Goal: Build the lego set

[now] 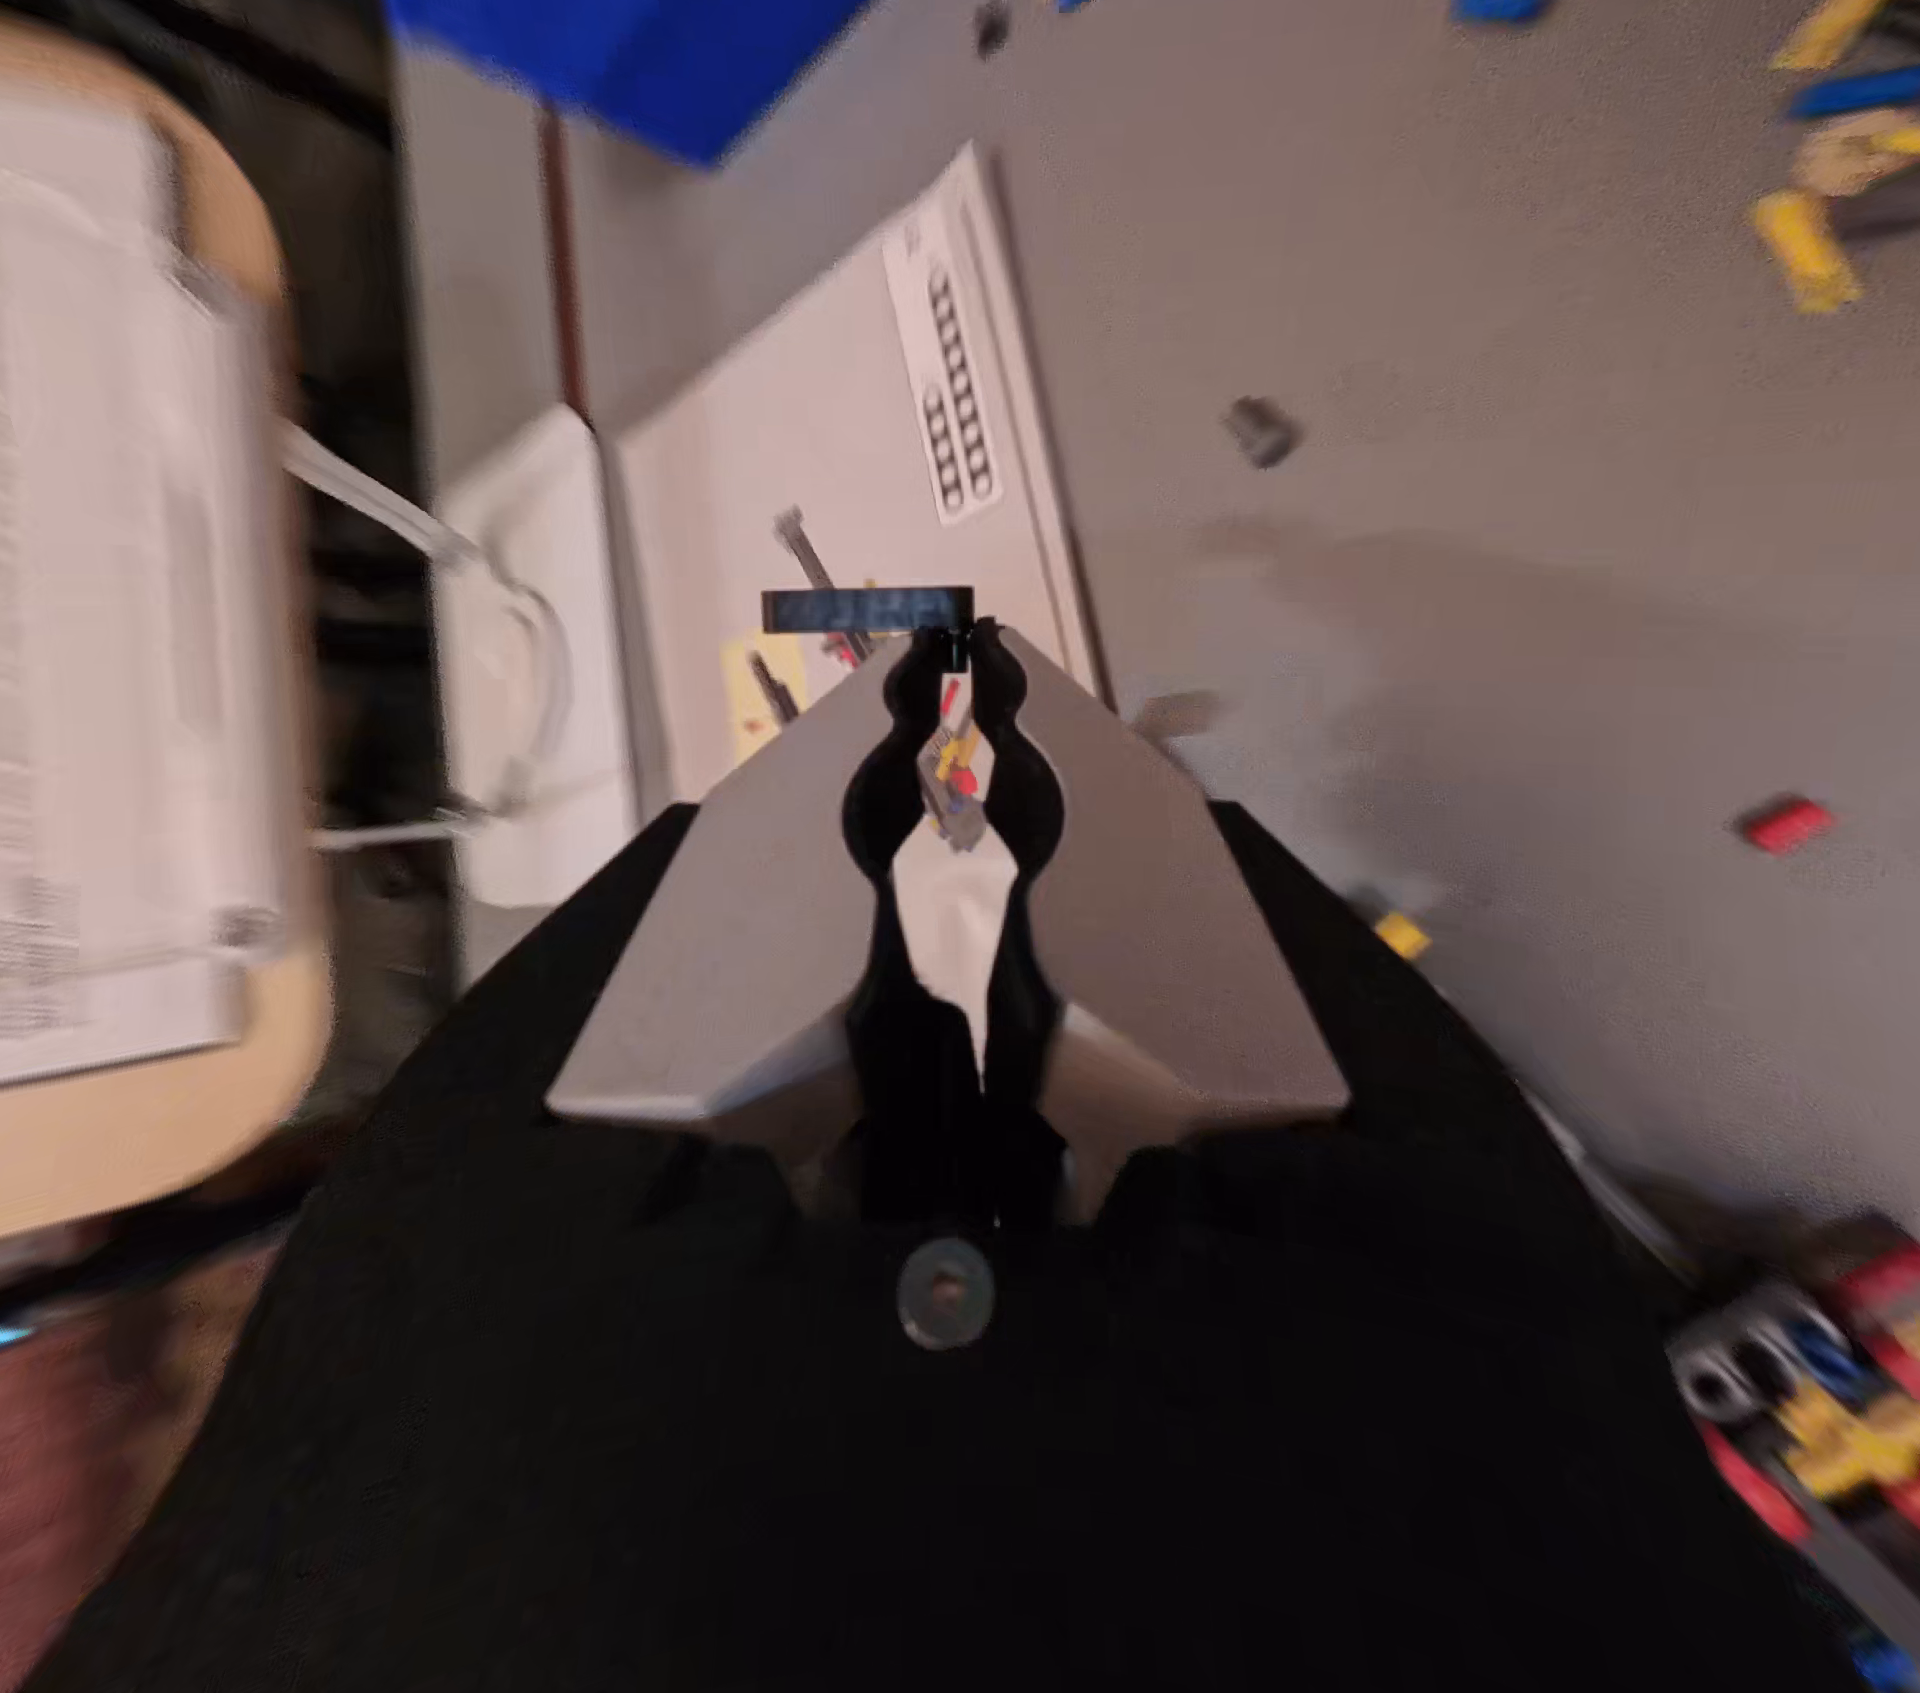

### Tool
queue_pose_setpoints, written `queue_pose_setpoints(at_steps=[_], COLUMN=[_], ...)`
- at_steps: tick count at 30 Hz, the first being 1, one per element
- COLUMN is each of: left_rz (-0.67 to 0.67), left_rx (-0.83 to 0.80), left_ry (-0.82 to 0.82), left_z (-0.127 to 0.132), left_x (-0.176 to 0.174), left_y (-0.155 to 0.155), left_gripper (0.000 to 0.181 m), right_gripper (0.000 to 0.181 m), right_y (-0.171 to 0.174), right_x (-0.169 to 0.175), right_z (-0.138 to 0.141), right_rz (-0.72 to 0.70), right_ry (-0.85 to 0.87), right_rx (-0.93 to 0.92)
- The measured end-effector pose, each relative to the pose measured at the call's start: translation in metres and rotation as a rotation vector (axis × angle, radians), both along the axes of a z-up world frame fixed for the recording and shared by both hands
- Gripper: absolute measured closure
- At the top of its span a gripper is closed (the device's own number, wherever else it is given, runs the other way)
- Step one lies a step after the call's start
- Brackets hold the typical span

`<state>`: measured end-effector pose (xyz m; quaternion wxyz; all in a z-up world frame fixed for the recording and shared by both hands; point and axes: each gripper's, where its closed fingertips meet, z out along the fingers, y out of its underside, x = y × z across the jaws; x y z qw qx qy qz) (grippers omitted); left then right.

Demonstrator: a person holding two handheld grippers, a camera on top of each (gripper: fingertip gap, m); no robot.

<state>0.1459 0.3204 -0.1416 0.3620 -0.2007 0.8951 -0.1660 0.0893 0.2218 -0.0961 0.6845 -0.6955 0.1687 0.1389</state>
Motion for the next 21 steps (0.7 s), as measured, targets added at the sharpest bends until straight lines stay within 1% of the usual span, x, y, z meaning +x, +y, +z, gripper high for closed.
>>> queue_pose_setpoints(at_steps=[1, 2, 3, 5, 7, 9, 10, 11, 12, 13, 14, 16, 17, 18, 21], left_rz=[-0.063, -0.130, -0.182, -0.224, -0.224, -0.220, -0.214, -0.210, -0.197, -0.174, -0.147, -0.105, -0.090, -0.084, -0.103], left_rx=[0.054, 0.088, 0.100, 0.078, 0.077, 0.098, 0.104, 0.103, 0.101, 0.092, 0.069, -0.007, -0.063, -0.144, -0.448], left_ry=[-0.082, -0.153, -0.209, -0.257, -0.285, -0.297, -0.303, -0.311, -0.320, -0.326, -0.330, -0.332, -0.337, -0.342, -0.297], left_z=[0.013, 0.023, 0.032, 0.041, 0.047, 0.047, 0.047, 0.048, 0.049, 0.051, 0.054, 0.060, 0.066, 0.073, 0.088], left_x=[-0.014, -0.030, -0.046, -0.074, -0.094, -0.110, -0.117, -0.123, -0.128, -0.132, -0.135, -0.144, -0.149, -0.154, -0.171], left_y=[-0.013, -0.027, -0.042, -0.063, -0.072, -0.075, -0.076, -0.077, -0.076, -0.073, -0.071, -0.068, -0.066, -0.065, -0.066], left_gripper=[0.177, 0.178, 0.178, 0.178, 0.178, 0.178, 0.178, 0.178, 0.178, 0.178, 0.177, 0.173, 0.159, 0.151, 0.123], right_gripper=[0.148, 0.147, 0.147, 0.147, 0.150, 0.153, 0.159, 0.171, 0.175, 0.175, 0.175, 0.175, 0.176, 0.176, 0.176], right_y=[0.002, 0.006, 0.011, 0.019, 0.026, 0.032, 0.034, 0.036, 0.038, 0.040, 0.041, 0.042, 0.042, 0.040, 0.034], right_x=[0.004, 0.001, -0.007, -0.022, -0.035, -0.046, -0.053, -0.062, -0.069, -0.072, -0.076, -0.083, -0.085, -0.087, -0.106], right_z=[-0.002, -0.002, 0.004, 0.019, 0.025, 0.025, 0.024, 0.025, 0.028, 0.030, 0.032, 0.039, 0.046, 0.053, 0.069], right_rz=[-0.011, 0.020, 0.086, 0.206, 0.279, 0.299, 0.314, 0.343, 0.367, 0.370, 0.389, 0.468, 0.518, 0.580, 0.791], right_ry=[0.025, 0.058, 0.107, 0.232, 0.297, 0.272, 0.245, 0.219, 0.197, 0.192, 0.205, 0.313, 0.397, 0.481, 0.645], right_rx=[-0.019, -0.018, 0.018, 0.125, 0.178, 0.167, 0.155, 0.149, 0.157, 0.165, 0.177, 0.222, 0.265, 0.318, 0.428])
